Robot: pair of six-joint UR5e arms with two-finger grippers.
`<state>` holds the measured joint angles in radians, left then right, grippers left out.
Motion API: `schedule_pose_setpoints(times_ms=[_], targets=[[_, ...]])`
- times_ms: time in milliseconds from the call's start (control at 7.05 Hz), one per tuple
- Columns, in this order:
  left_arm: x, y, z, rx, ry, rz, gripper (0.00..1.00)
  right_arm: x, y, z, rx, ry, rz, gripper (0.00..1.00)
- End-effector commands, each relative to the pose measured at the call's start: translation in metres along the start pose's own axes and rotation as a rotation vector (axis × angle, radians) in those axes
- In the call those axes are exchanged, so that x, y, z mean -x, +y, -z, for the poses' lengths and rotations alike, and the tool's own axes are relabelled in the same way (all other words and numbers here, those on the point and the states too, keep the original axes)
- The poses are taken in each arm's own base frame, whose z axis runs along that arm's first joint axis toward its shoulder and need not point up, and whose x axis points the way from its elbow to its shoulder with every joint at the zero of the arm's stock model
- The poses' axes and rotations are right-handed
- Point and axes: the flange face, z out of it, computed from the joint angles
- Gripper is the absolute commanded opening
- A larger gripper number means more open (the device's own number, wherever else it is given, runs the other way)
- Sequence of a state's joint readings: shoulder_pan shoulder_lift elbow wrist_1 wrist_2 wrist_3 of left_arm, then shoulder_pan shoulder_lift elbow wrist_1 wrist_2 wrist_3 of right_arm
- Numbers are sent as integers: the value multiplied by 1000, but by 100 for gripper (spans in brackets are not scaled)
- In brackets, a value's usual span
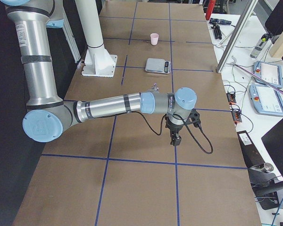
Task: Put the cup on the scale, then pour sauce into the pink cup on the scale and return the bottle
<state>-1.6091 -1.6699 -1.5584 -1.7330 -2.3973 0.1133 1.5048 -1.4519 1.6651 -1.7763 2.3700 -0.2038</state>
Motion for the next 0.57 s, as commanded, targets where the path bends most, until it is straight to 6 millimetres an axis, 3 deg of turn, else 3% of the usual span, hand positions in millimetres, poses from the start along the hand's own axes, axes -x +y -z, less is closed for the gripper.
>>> schedule_pose_setpoints(times_ms=[0,142,284,425], targets=[[-19,-4,2,-60,100,-75,100,0,2,-1,-1,-8,-5,100],[-28,8,-10,-71,156,-86,100,3,1,2,-7,-9,1,100],[-55,3,-34,-38,177,-84,100,4,-1,3,-9,-8,2,100],[-72,-2,-40,-46,194,-67,100,4,-1,3,-10,-6,3,100]])
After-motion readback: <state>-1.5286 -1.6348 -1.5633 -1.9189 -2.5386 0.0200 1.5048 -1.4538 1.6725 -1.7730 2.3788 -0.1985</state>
